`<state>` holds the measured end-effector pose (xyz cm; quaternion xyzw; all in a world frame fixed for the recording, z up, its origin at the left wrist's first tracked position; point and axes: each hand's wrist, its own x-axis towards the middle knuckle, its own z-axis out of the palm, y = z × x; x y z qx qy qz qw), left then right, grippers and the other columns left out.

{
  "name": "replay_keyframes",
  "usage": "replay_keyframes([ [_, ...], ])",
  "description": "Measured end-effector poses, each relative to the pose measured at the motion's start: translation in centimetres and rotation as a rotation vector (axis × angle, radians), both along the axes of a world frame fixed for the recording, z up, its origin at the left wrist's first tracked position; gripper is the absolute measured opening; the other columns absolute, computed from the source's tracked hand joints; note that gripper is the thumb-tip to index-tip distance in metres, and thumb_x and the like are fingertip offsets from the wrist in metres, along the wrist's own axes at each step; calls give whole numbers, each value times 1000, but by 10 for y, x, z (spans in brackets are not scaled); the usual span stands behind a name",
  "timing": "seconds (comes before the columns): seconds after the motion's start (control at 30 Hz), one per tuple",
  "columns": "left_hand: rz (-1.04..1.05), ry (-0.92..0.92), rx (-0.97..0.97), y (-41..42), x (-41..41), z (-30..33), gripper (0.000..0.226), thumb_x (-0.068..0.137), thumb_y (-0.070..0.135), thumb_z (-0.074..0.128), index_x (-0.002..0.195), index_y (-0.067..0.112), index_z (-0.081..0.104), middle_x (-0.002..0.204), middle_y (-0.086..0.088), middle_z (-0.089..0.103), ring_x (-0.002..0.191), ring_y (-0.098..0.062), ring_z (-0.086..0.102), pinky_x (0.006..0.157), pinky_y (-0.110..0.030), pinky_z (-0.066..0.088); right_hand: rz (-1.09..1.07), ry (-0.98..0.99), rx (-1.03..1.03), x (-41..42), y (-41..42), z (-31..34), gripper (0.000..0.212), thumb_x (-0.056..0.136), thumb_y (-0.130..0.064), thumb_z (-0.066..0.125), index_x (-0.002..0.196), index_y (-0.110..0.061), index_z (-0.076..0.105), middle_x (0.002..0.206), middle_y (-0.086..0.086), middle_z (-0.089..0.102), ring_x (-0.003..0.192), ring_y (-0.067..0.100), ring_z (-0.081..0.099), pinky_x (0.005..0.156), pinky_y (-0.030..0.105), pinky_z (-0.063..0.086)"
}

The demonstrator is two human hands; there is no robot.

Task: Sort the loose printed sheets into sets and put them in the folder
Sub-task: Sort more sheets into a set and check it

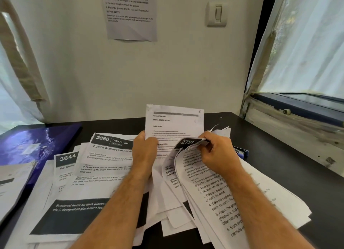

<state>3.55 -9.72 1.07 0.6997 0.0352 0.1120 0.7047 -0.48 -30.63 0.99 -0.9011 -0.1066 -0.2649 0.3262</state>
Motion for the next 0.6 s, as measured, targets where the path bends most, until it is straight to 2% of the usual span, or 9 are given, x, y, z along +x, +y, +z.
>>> replay_keyframes([
  [0.07,20,51,-129,6,-1,0,21,89,3,54,93,19,66,91,-5,76,79,-24,74,66,-38,61,-3,20,-5,0,0,0,21,91,-9,66,101,-28,66,91,-20,61,75,-3,60,62,8,48],
  [0.17,26,86,-266,9,-3,-1,13,95,13,56,91,16,67,87,-7,75,73,-24,73,60,-35,59,-9,38,-9,0,1,1,20,91,-10,66,102,-27,66,92,-18,63,77,-1,61,66,9,48],
  [0.23,27,62,-228,8,-3,-2,17,98,29,60,94,16,68,86,-4,76,74,-22,73,59,-33,58,-14,31,-16,-1,1,1,19,91,-11,66,103,-26,66,92,-19,63,76,-2,61,65,7,47],
  [0.3,26,20,-129,7,-2,-3,20,95,36,65,95,16,69,88,-2,76,77,-21,74,66,-37,62,-17,26,-24,-2,1,2,19,92,-12,66,103,-27,66,91,-20,62,75,-3,60,62,6,46],
  [0.4,21,-59,-66,7,-3,0,11,93,23,69,100,19,62,96,-3,76,78,-18,75,69,-41,63,-23,35,-40,-1,2,0,18,93,-14,65,105,-27,65,95,-18,63,76,-1,62,60,7,47],
  [0.5,32,-177,-91,10,-6,8,25,92,9,67,104,28,57,99,2,74,78,-15,75,63,-34,61,-49,60,-33,3,3,1,14,94,-16,64,102,-28,63,96,-13,64,77,3,63,62,11,48],
  [0.53,34,-219,-88,10,-8,11,25,93,9,65,104,29,58,99,3,73,81,-15,75,63,-34,61,-57,74,-25,4,3,3,14,94,-16,64,101,-28,62,96,-11,65,79,5,64,64,13,50],
  [0.6,45,-295,-59,11,-12,17,10,98,19,61,102,28,65,95,0,74,83,-22,74,65,-41,63,-65,90,-51,6,6,13,20,92,-15,63,108,-27,62,100,-7,66,87,10,65,74,22,57],
])
